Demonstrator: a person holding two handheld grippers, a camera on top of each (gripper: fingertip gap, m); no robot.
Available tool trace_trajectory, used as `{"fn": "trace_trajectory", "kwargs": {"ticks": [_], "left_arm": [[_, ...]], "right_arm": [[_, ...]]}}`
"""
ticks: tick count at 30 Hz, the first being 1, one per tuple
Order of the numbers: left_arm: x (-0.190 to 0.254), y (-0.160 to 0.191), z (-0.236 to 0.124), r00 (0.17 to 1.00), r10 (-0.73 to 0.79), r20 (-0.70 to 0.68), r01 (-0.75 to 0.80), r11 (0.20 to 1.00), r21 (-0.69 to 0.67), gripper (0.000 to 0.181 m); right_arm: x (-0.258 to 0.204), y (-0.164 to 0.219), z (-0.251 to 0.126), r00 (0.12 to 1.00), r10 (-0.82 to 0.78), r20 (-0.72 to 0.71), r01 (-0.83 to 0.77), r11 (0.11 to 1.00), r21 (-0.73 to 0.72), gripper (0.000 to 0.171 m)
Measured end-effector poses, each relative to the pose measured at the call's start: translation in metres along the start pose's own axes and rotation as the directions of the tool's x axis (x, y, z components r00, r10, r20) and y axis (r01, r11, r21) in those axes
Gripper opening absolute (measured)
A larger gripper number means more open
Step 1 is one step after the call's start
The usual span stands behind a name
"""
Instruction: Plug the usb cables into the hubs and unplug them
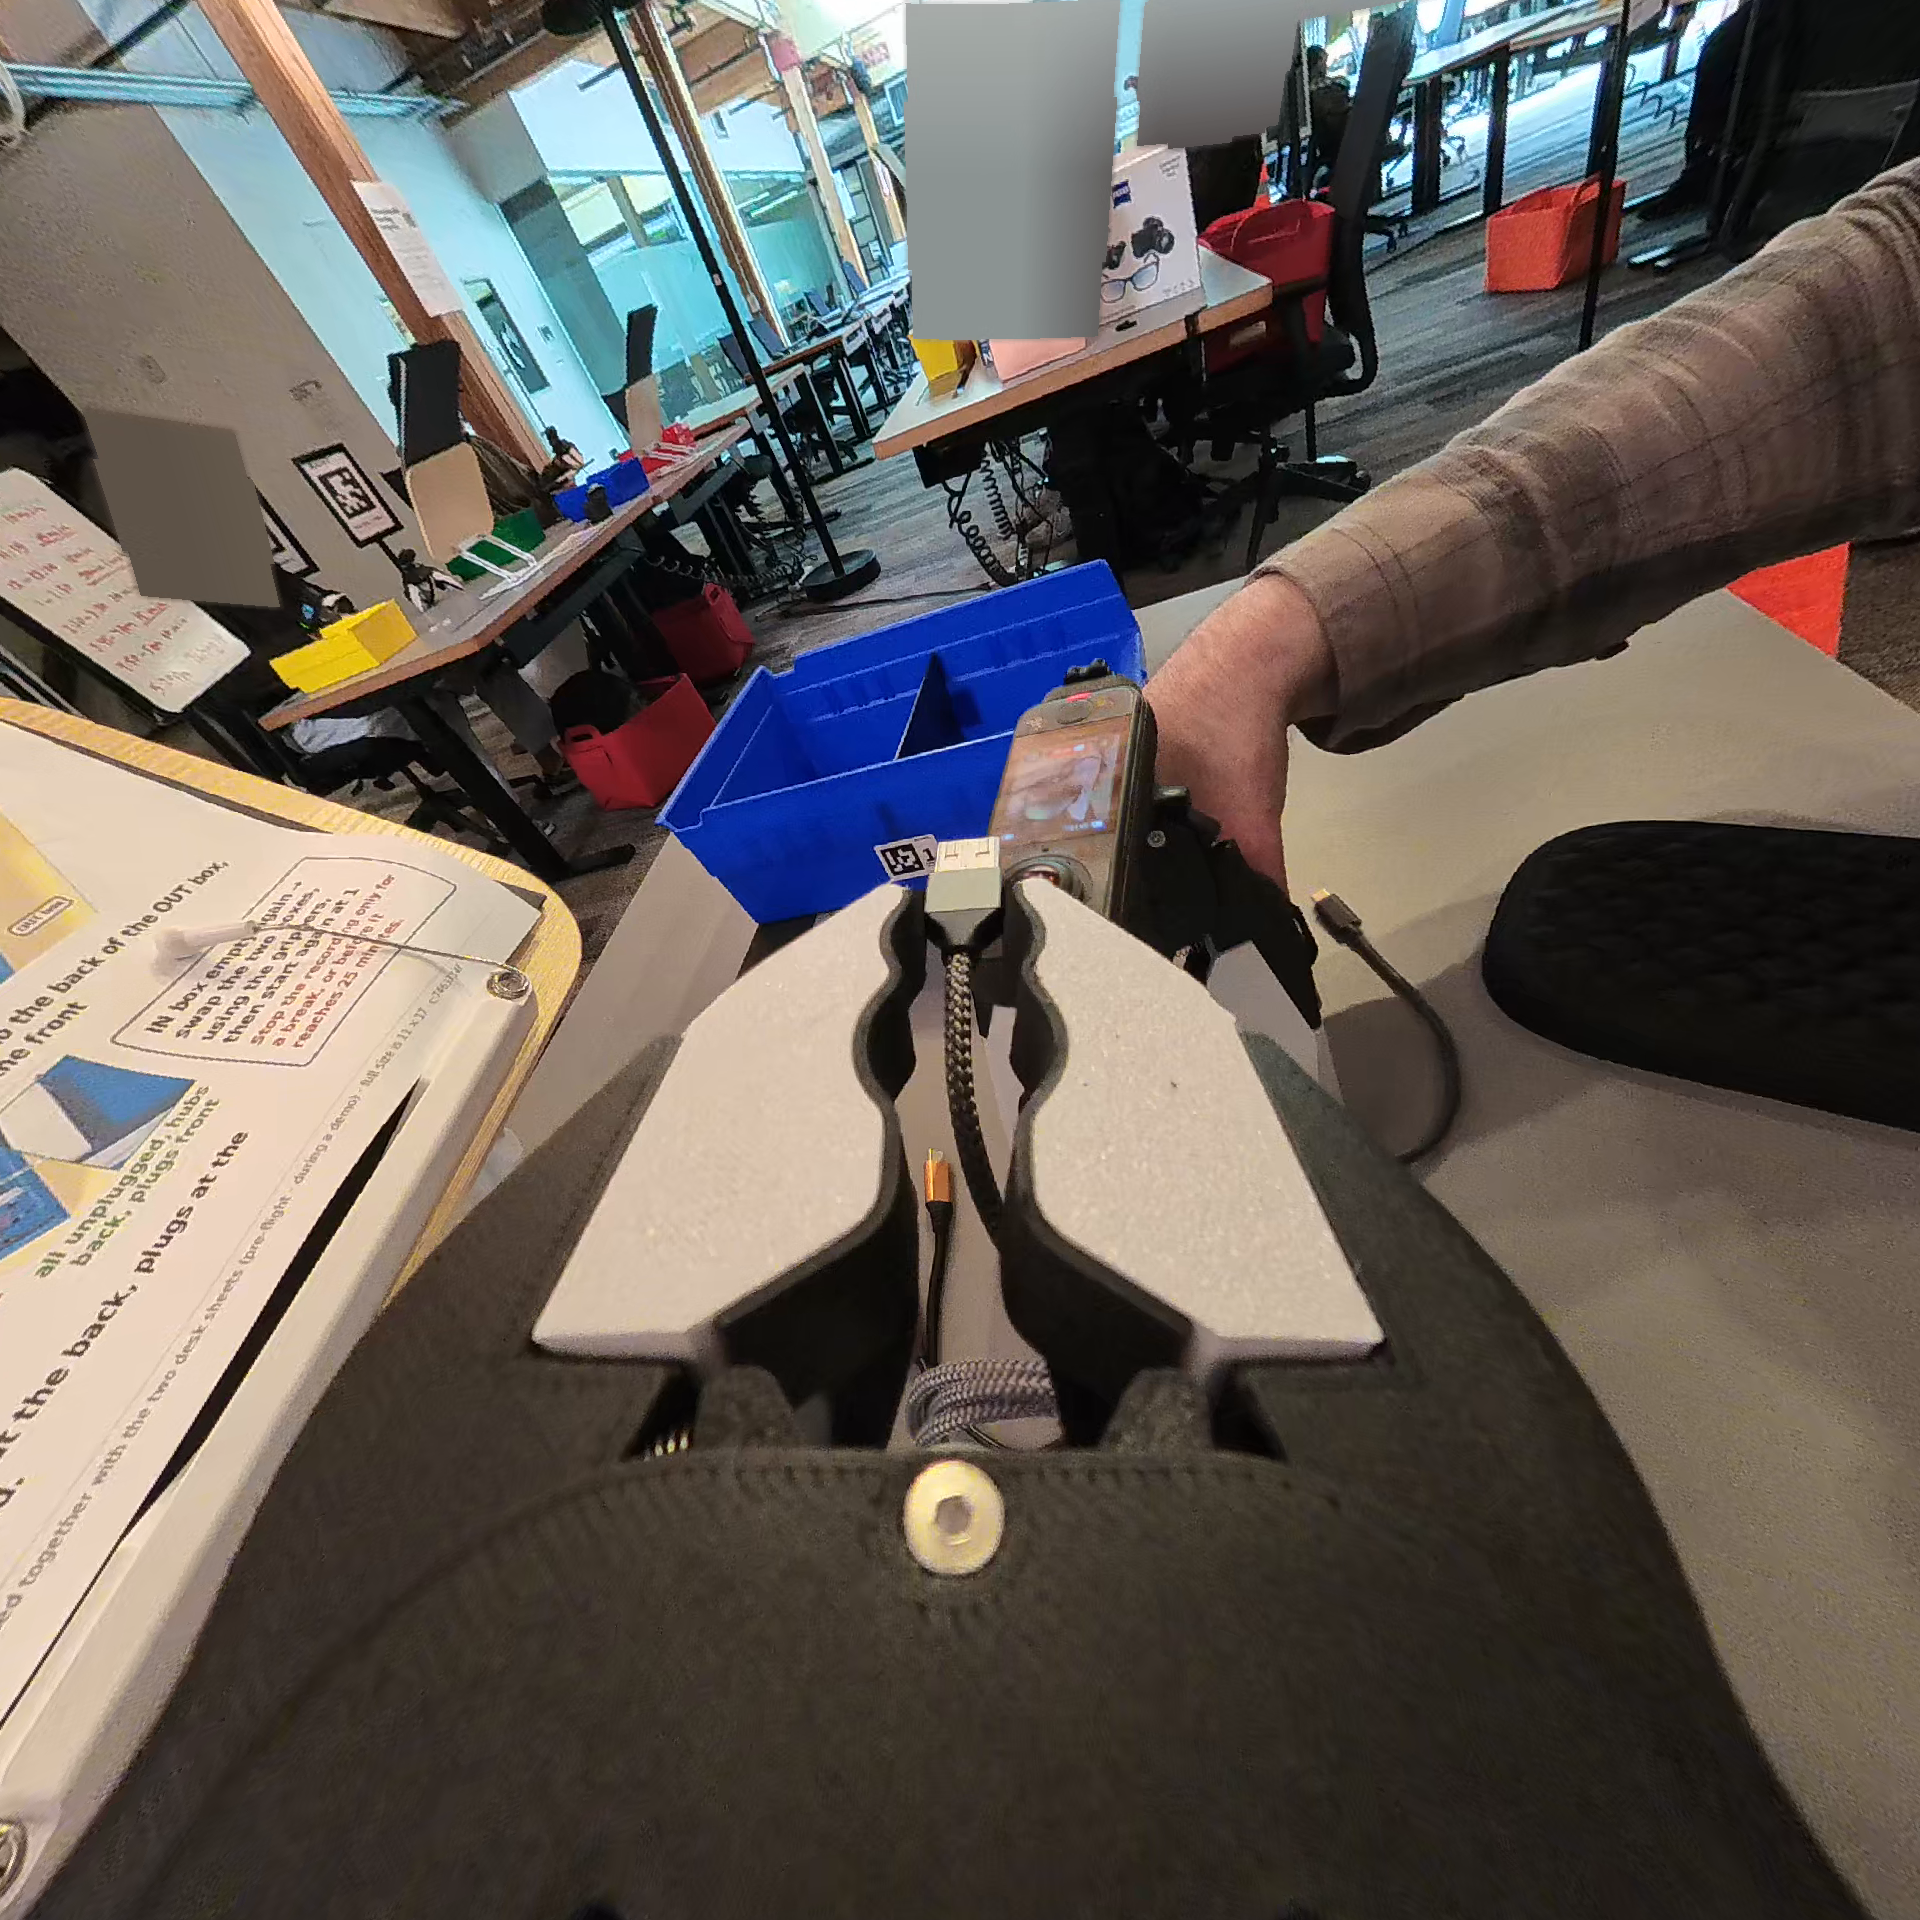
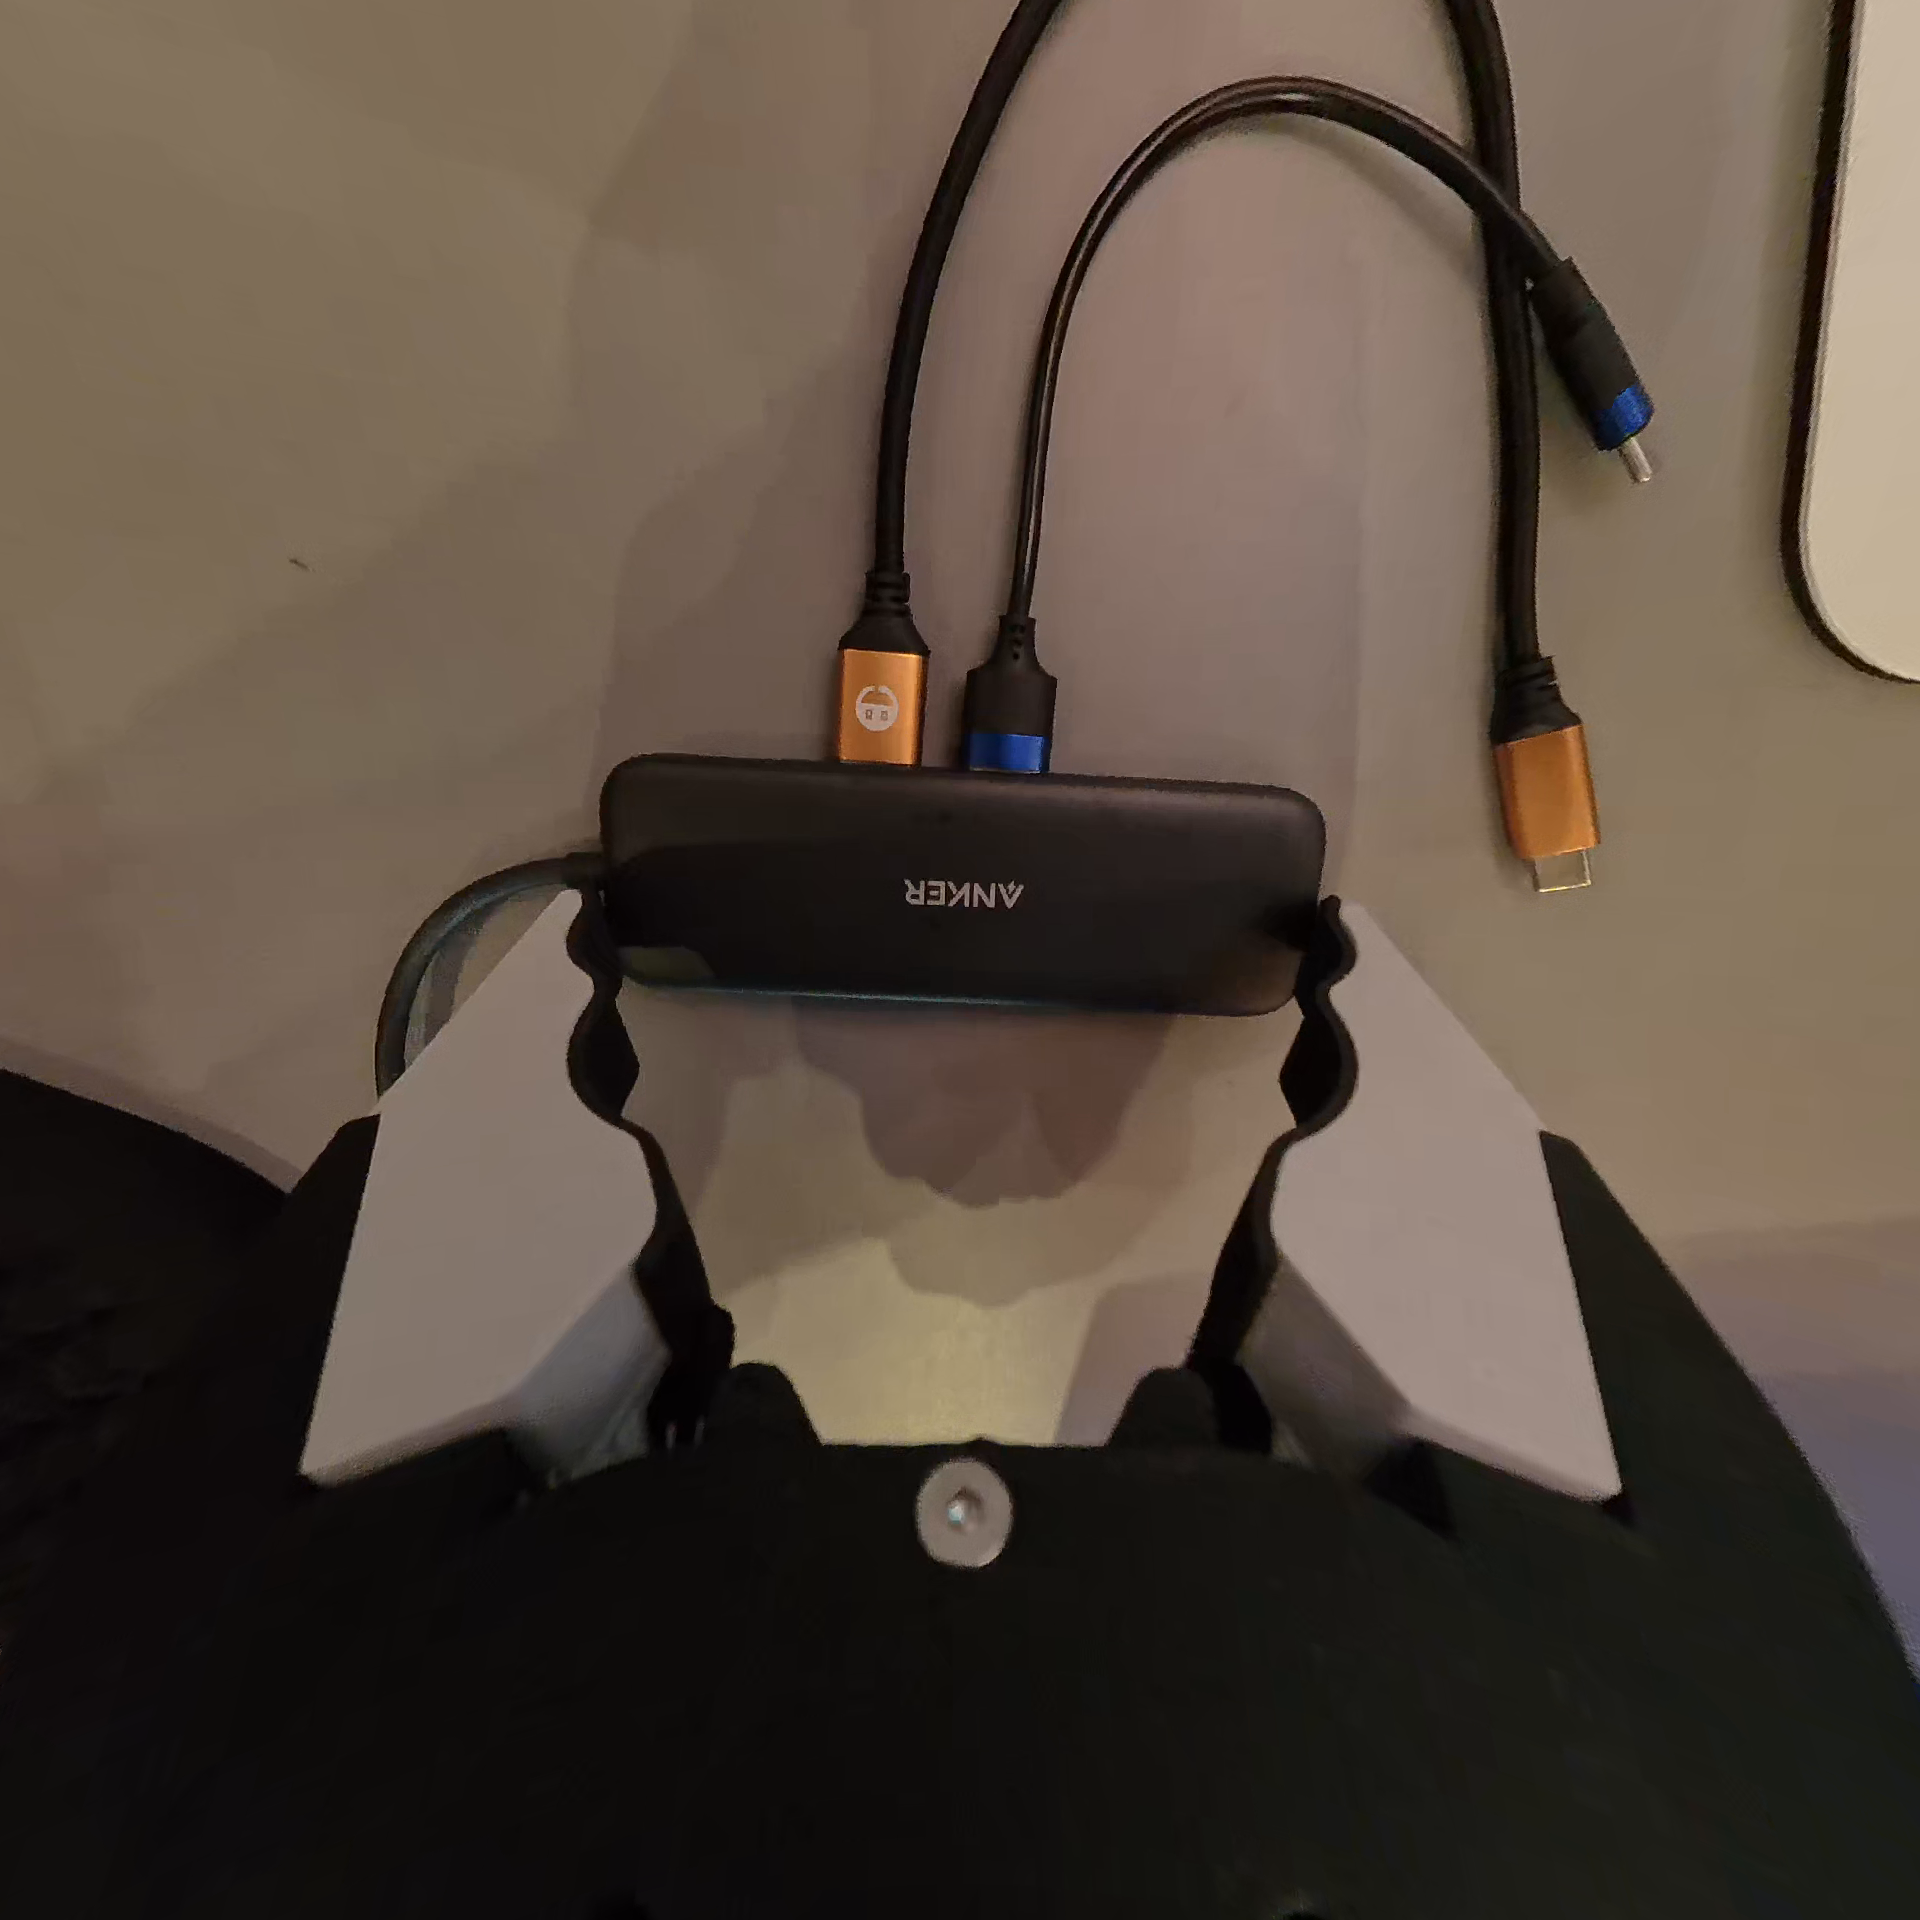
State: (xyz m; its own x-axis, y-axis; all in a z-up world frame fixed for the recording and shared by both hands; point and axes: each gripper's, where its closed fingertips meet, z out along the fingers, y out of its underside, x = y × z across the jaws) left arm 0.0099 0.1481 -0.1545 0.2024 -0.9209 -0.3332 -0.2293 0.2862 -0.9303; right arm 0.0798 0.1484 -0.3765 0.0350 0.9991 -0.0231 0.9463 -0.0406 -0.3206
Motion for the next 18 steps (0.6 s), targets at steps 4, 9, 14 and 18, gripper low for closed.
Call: {"fn": "trace_trajectory", "kwargs": {"ticks": [4, 9, 14, 18], "left_arm": [[0.000, 0.003, 0.001, 1.000, -0.005, -0.002, 0.005, 1.000, -0.007, 0.014], [0.001, 0.011, 0.006, 0.999, -0.026, -0.018, 0.026, 0.999, -0.022, 0.014], [0.009, 0.020, 0.021, 0.995, -0.086, -0.054, 0.084, 0.996, -0.029, 0.014], [0.018, 0.029, 0.037, 0.984, -0.149, -0.095, 0.147, 0.989, -0.036, 0.014]], "right_arm": [[0.001, -0.001, -0.003, 1.000, 0.005, 0.011, -0.005, 1.000, 0.025, 0.127], [0.004, -0.005, -0.015, 1.000, 0.005, 0.026, -0.007, 0.997, 0.075, 0.127], [0.012, -0.009, -0.037, 0.999, 0.022, 0.049, -0.029, 0.986, 0.165, 0.127], [0.020, -0.010, -0.059, 0.999, 0.028, 0.046, -0.038, 0.974, 0.224, 0.127]]}}
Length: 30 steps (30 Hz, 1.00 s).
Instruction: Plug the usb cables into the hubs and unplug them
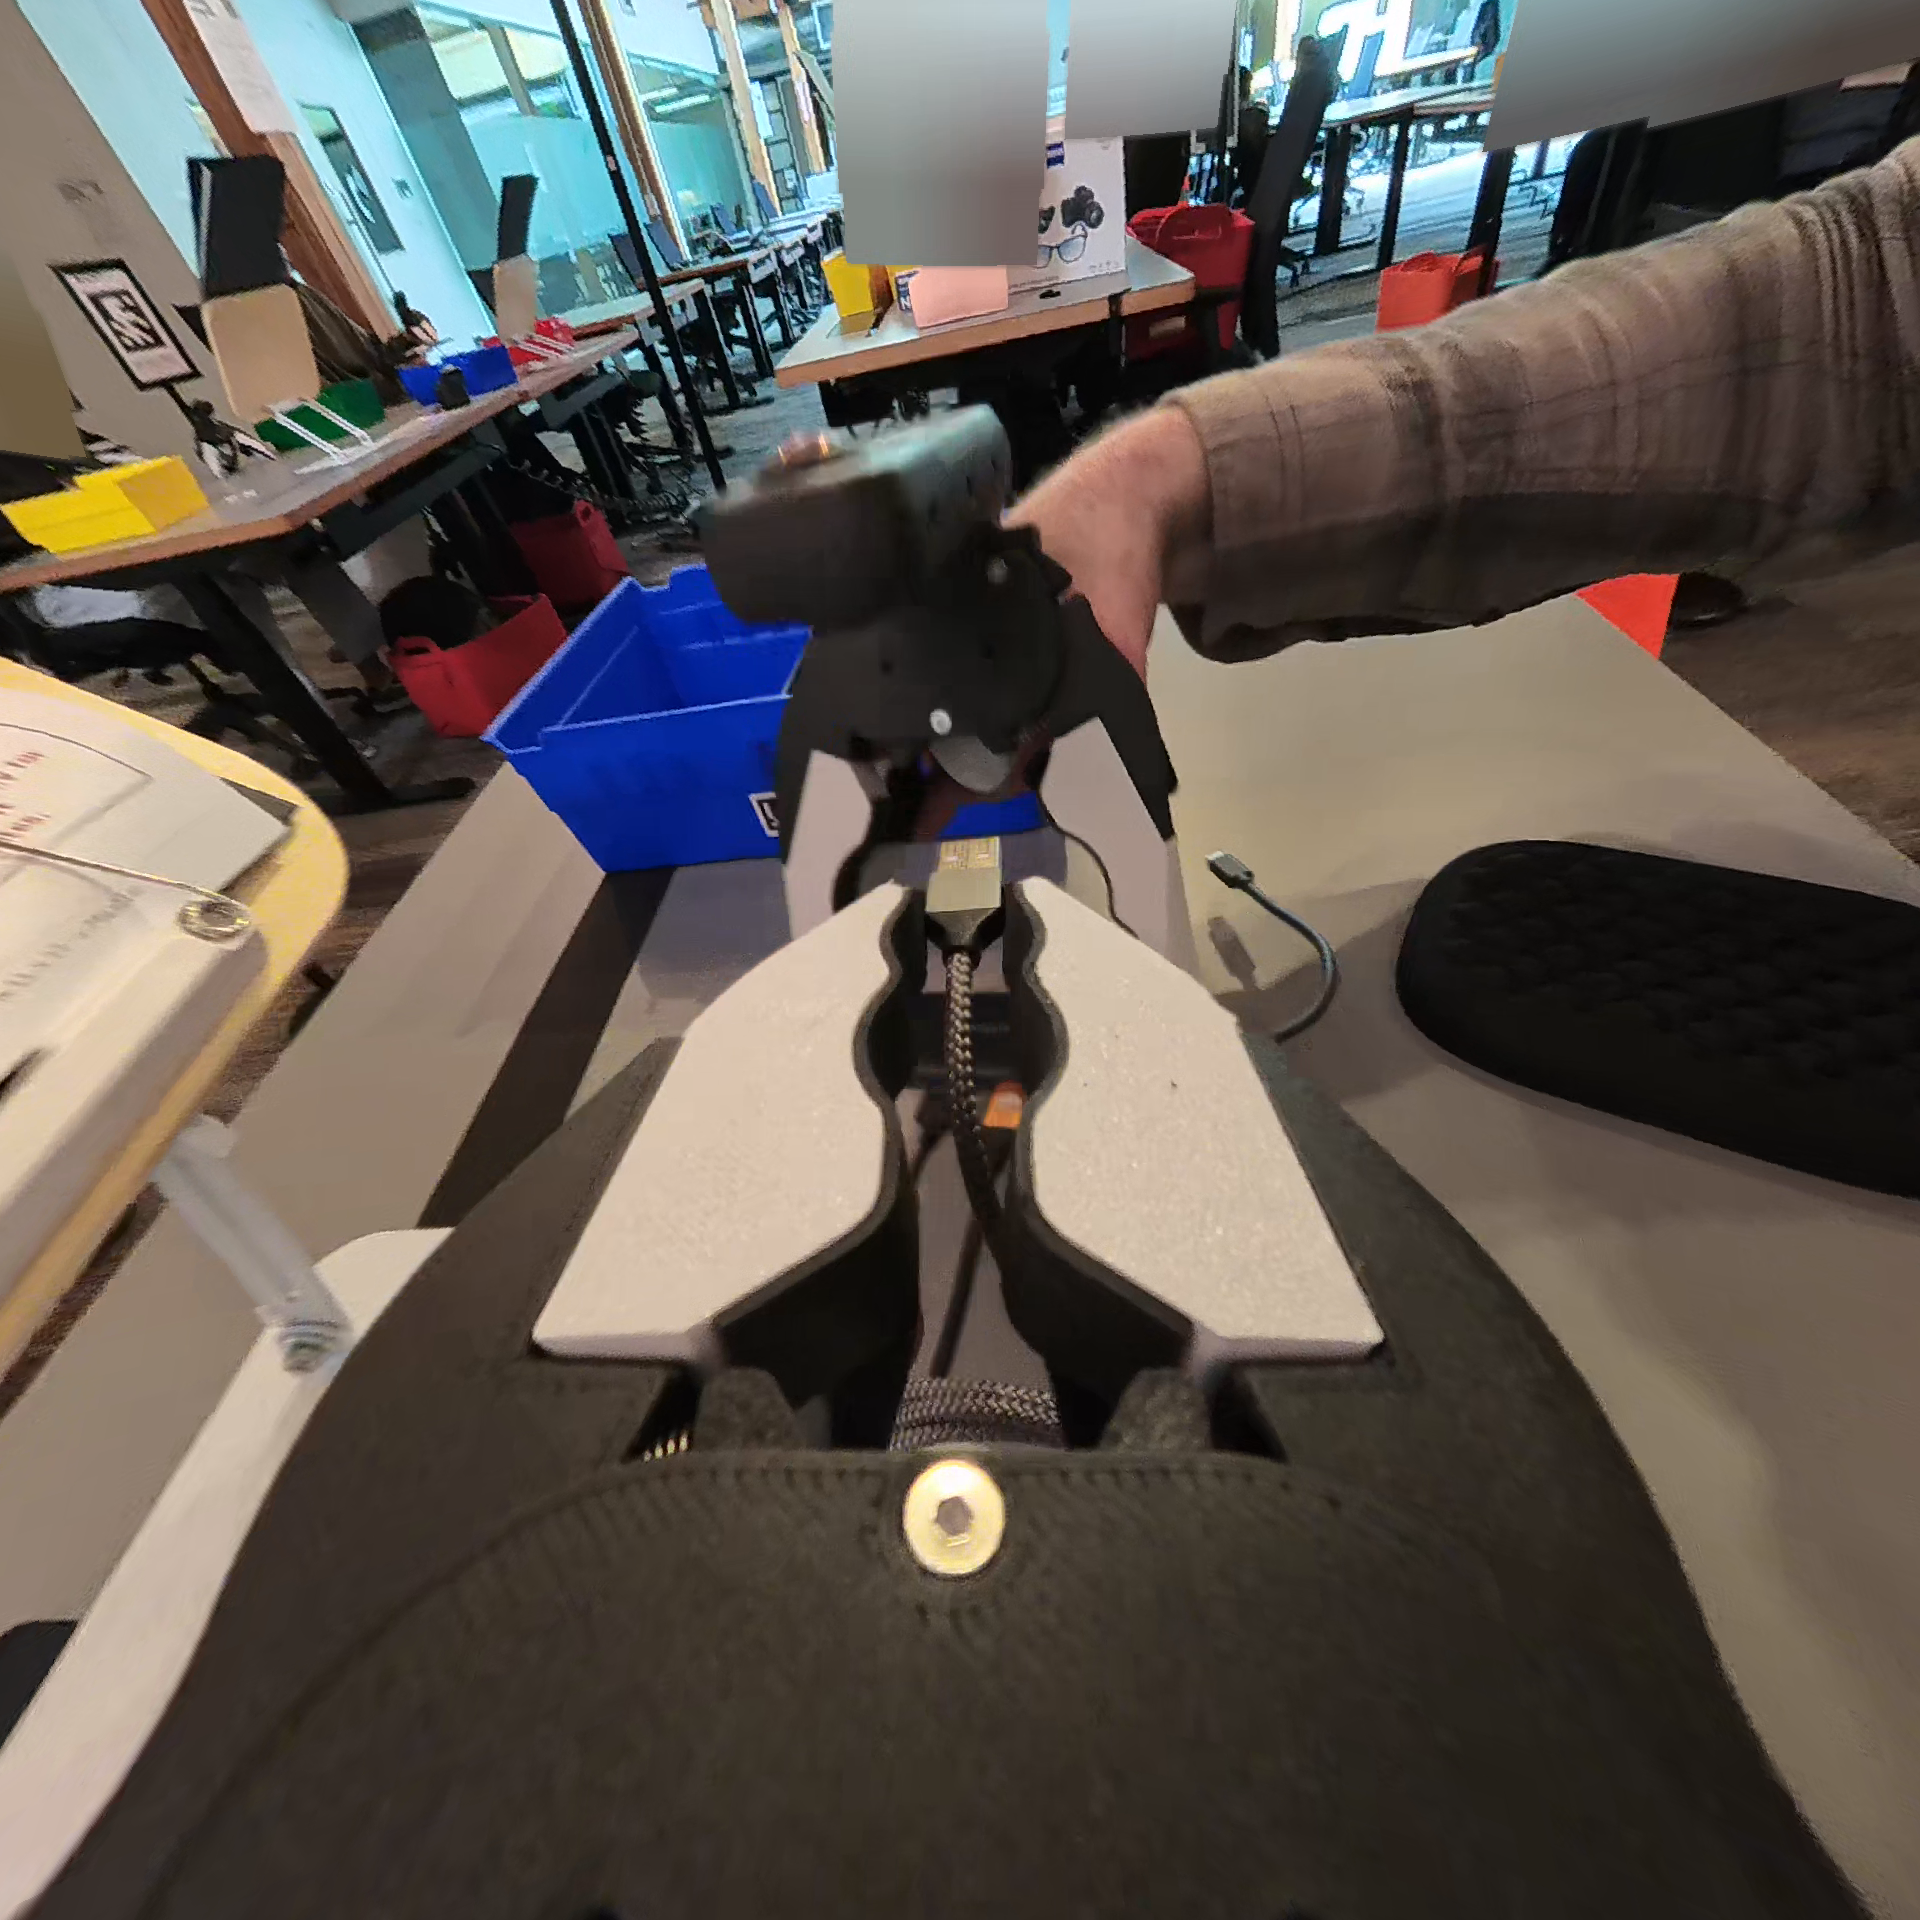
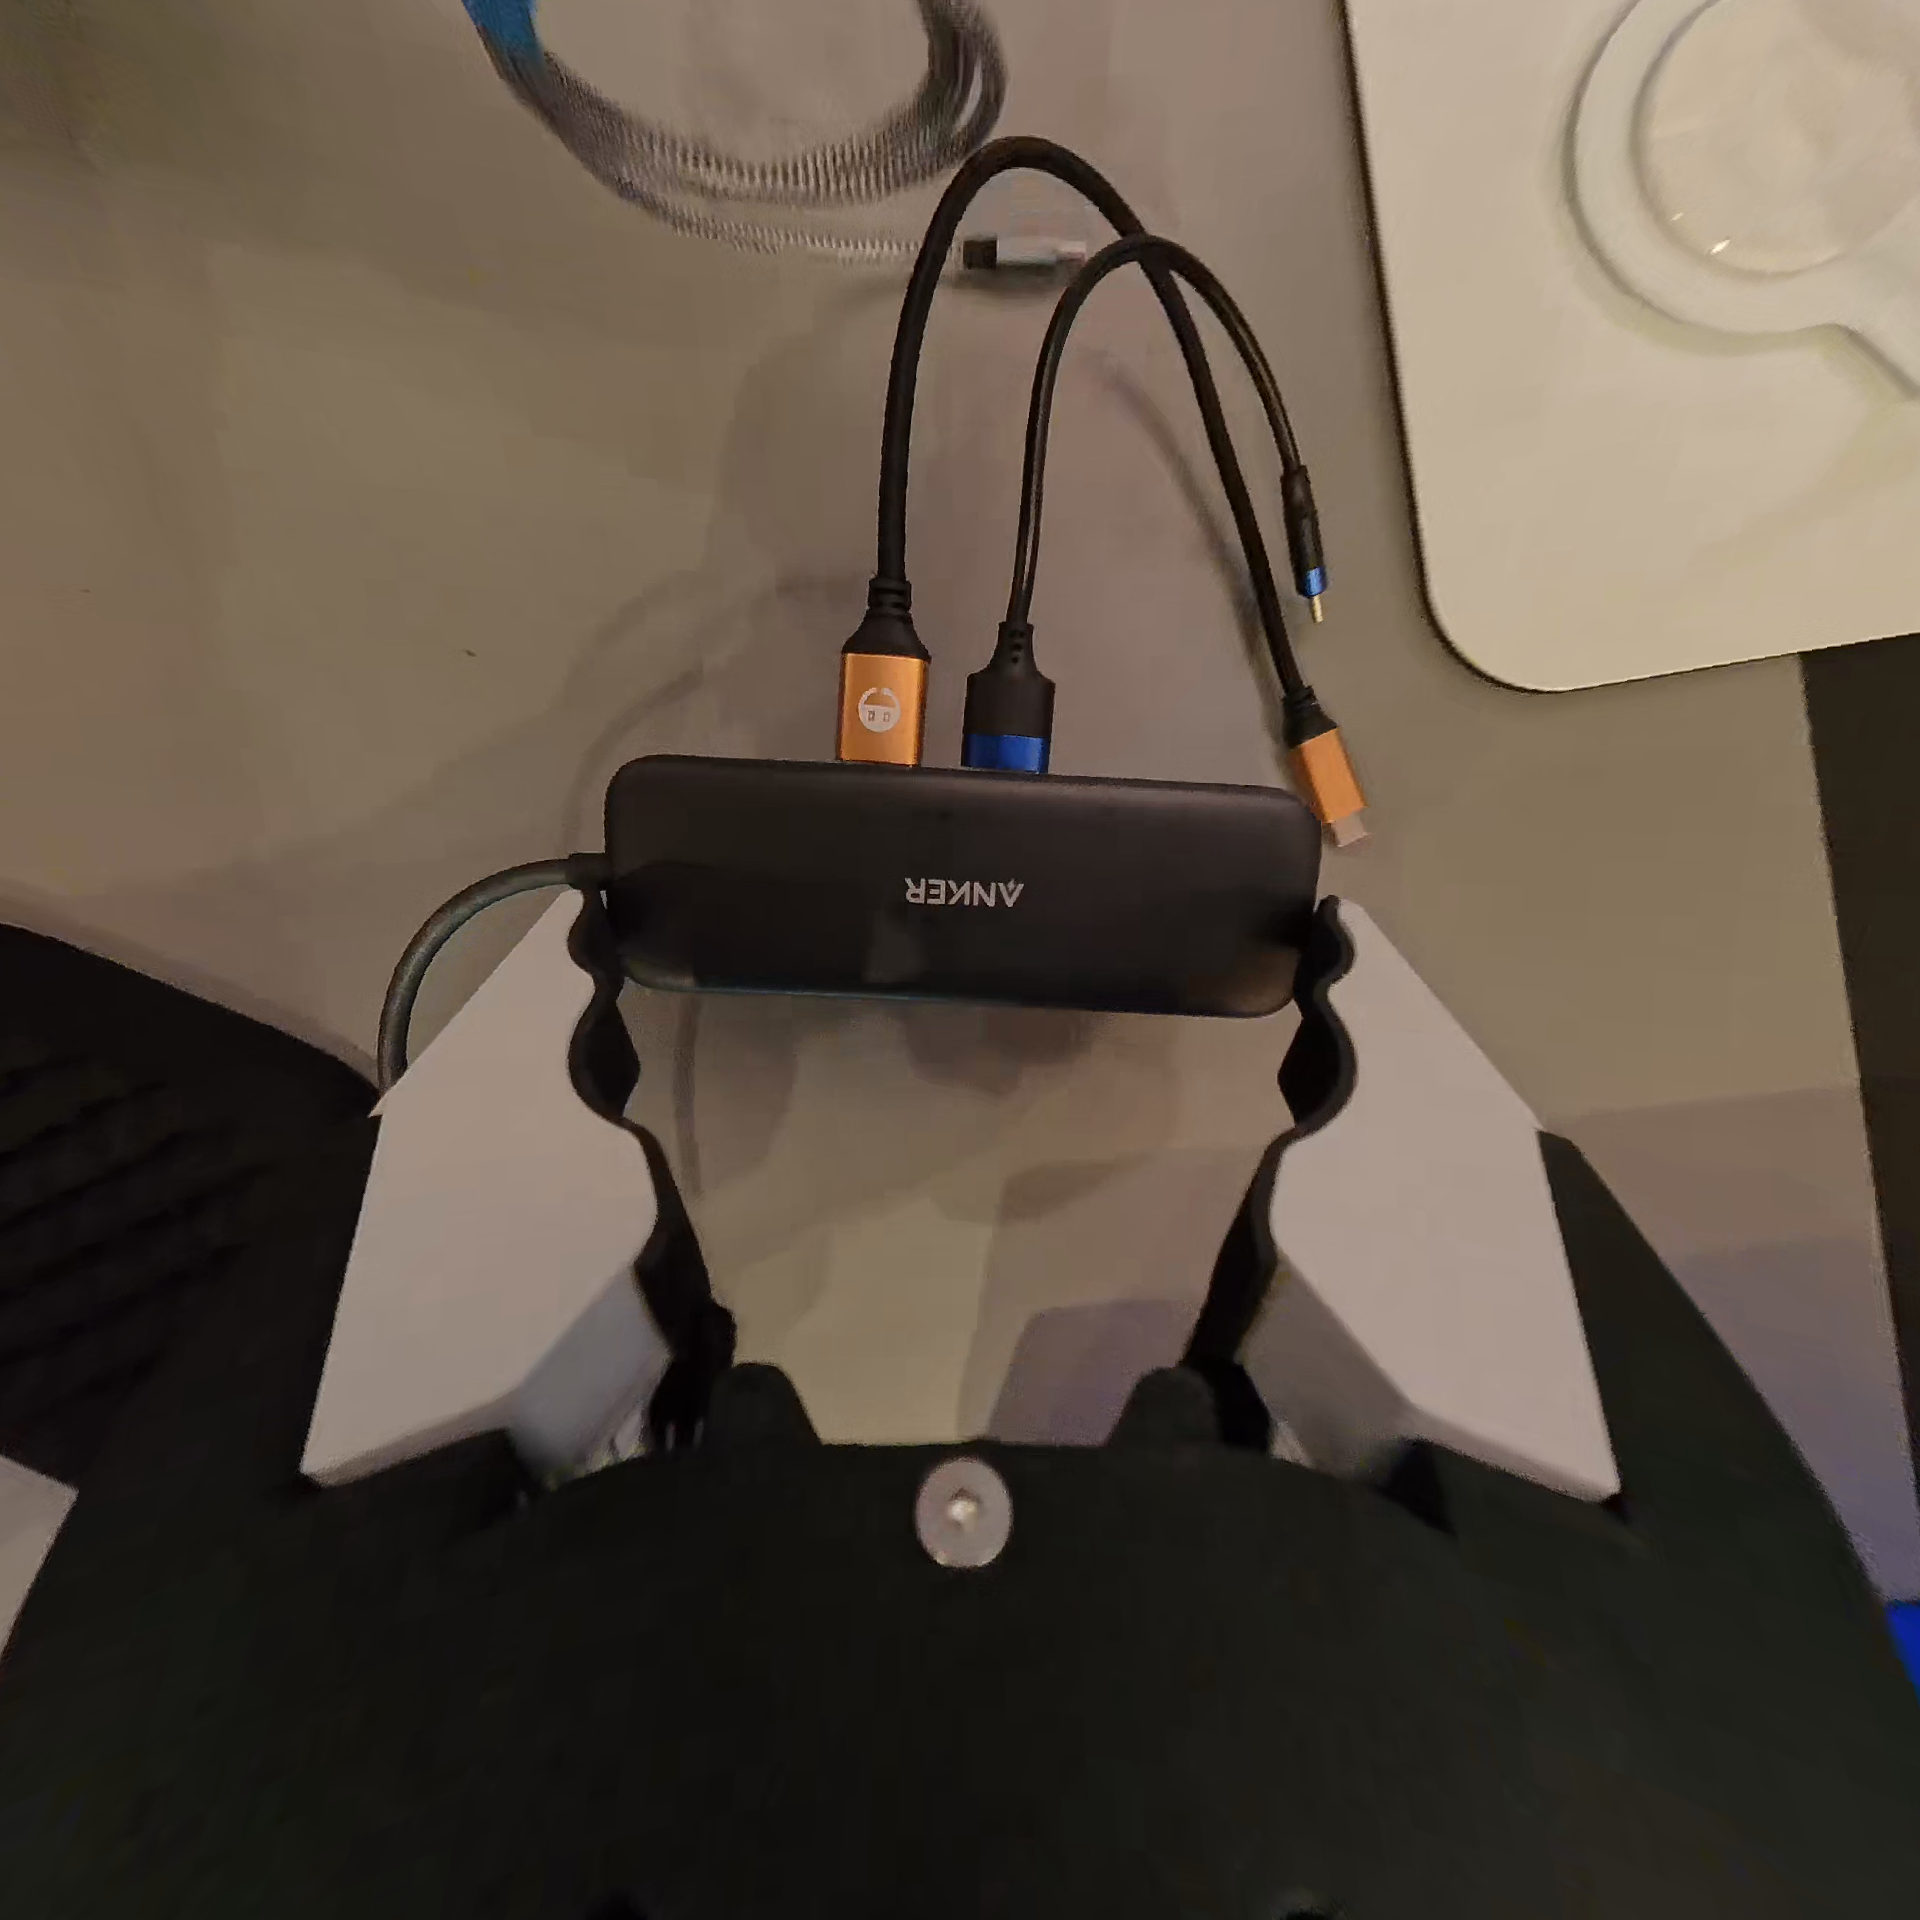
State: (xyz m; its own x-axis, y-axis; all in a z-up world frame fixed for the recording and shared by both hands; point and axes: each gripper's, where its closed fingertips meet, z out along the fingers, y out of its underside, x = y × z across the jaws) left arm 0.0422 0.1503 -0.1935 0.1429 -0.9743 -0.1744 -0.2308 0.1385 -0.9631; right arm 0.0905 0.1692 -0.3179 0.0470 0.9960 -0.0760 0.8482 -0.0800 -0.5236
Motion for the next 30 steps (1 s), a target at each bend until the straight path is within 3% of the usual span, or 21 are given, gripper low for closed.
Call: {"fn": "trace_trajectory", "kwargs": {"ticks": [13, 30], "left_arm": [[0.021, 0.020, 0.038, 0.996, -0.075, -0.052, 0.069, 0.993, -0.101, 0.014], [0.021, 0.020, 0.047, 0.997, -0.076, -0.021, 0.074, 0.993, -0.087, 0.014]], "right_arm": [[0.012, -0.014, -0.065, 1.000, -0.014, -0.013, 0.016, 0.990, 0.142, 0.127], [0.002, -0.022, -0.071, 0.997, -0.072, -0.004, 0.072, 0.989, 0.129, 0.127]]}}
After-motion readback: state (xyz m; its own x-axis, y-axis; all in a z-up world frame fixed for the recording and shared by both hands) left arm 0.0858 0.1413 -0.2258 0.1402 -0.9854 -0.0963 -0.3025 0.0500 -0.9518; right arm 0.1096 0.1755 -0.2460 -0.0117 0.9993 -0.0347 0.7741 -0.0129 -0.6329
